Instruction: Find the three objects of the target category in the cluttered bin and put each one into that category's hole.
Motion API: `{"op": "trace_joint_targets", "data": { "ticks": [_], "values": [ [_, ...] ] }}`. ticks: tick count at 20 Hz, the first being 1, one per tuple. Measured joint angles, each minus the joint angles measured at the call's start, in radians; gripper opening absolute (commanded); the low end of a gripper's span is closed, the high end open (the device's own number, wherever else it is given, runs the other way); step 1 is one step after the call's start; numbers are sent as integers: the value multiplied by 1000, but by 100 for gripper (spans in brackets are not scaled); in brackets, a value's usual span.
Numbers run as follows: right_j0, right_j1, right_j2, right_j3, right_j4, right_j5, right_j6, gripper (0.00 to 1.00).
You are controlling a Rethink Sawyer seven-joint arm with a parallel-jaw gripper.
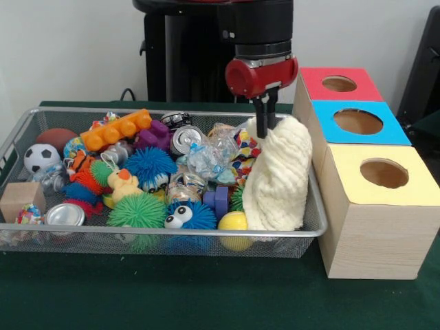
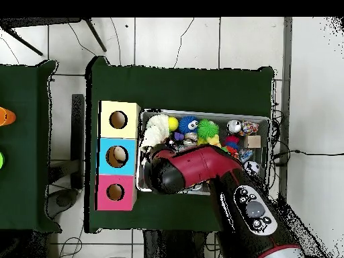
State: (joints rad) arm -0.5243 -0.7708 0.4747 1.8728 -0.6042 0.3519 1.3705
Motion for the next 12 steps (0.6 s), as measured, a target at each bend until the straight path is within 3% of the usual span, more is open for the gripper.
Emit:
{"op": "trace_joint_targets", "data": {
  "ticks": [6, 12],
  "values": [
    [6, 1, -44, 0, -54, 96, 0, 0],
    [20, 2, -78, 0, -77, 121, 0, 0]
  ]
}}
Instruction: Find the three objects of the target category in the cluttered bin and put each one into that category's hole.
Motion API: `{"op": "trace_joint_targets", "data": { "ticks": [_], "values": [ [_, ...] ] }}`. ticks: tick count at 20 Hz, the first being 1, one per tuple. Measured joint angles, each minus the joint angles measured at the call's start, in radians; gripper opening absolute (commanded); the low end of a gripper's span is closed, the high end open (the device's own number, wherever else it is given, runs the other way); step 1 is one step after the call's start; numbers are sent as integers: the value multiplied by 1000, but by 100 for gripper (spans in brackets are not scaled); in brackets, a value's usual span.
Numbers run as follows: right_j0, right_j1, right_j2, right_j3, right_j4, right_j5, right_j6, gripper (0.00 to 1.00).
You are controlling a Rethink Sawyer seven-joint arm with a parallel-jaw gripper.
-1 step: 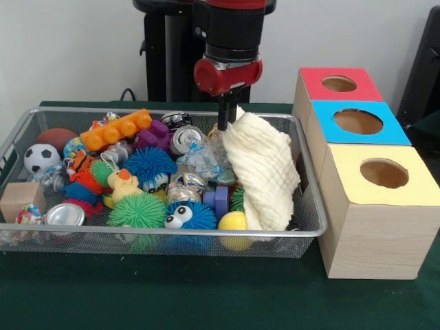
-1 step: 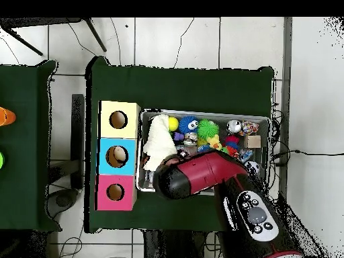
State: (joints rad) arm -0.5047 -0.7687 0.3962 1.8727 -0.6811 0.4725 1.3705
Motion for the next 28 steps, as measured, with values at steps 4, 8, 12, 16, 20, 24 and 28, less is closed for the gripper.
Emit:
{"op": "trace_joint_targets", "data": {
  "ticks": [4, 8, 12, 16, 20, 24, 28],
  "values": [
    [0, 0, -7, 0, -4, 1, 0, 100],
    [-10, -2, -7, 0, 4, 3, 0, 100],
    [-56, -17, 12, 3, 44, 16, 0, 100],
    [-101, -32, 33, 3, 70, 34, 0, 100],
    [-159, -41, 63, -3, 88, 102, 0, 100],
    [-184, -30, 84, -34, 89, 168, 0, 100],
    [-192, -8, 95, -71, 90, 181, 0, 100]
  ]
}}
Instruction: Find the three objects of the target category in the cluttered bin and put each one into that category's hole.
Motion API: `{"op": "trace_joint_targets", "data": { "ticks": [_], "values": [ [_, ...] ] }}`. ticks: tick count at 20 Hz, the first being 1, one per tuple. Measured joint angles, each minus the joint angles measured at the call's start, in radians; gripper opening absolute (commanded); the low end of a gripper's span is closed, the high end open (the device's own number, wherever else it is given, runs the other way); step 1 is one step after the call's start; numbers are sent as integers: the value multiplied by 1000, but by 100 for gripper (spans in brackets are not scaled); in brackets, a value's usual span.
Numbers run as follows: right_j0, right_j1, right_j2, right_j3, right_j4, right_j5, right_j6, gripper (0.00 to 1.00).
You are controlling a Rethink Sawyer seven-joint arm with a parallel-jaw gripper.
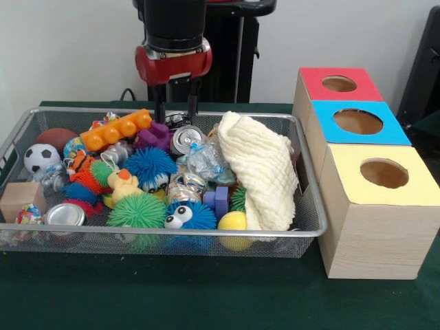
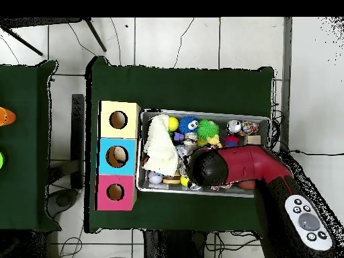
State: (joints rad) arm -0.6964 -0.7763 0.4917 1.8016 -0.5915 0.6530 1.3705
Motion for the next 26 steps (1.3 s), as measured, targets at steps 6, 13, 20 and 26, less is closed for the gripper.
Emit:
{"op": "trace_joint_targets", "data": {
  "ticks": [6, 13, 20, 26],
  "values": [
    [-1, 59, 20, -68, -1, 0, 0, 100],
    [-16, 92, 35, -94, -3, 0, 0, 100],
    [-66, 102, 44, -102, -44, 0, 0, 100],
    [-104, 104, 44, -111, -84, 0, 0, 100]
  ]
}}
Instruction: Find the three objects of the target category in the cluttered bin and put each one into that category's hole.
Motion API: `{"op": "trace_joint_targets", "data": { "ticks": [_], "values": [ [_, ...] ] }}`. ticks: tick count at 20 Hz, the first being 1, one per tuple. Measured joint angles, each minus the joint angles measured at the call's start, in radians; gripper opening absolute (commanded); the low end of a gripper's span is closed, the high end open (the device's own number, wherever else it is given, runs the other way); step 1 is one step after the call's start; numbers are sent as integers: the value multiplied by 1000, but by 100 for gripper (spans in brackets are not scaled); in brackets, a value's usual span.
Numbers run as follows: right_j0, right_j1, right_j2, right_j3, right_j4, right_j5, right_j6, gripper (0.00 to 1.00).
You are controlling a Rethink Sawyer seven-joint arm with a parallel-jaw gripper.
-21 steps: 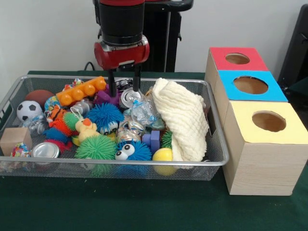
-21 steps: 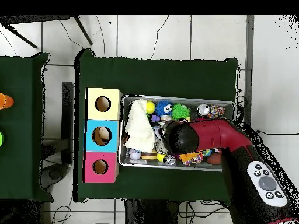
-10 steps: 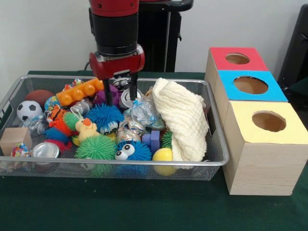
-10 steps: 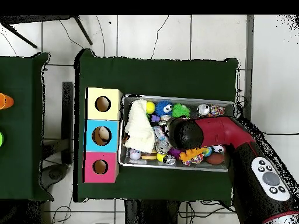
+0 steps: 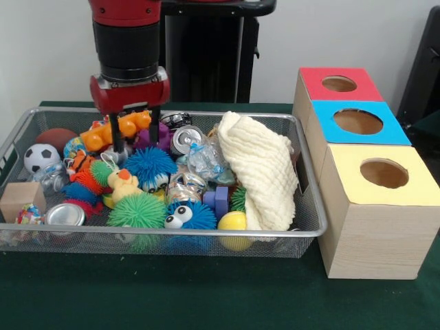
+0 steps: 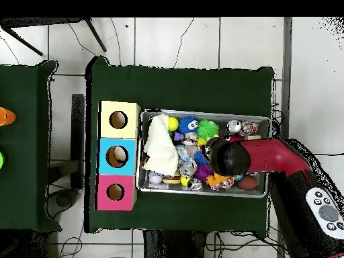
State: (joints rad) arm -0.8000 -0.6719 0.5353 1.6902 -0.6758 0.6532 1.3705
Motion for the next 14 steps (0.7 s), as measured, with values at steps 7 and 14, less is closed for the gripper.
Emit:
{"op": "trace_joint_targets", "data": {
  "ticks": [7, 14],
  "values": [
    [-17, 16, 2, -11, -41, 0, 0, 100],
    [-15, 80, 2, -49, -77, 0, 0, 100]
  ]
}}
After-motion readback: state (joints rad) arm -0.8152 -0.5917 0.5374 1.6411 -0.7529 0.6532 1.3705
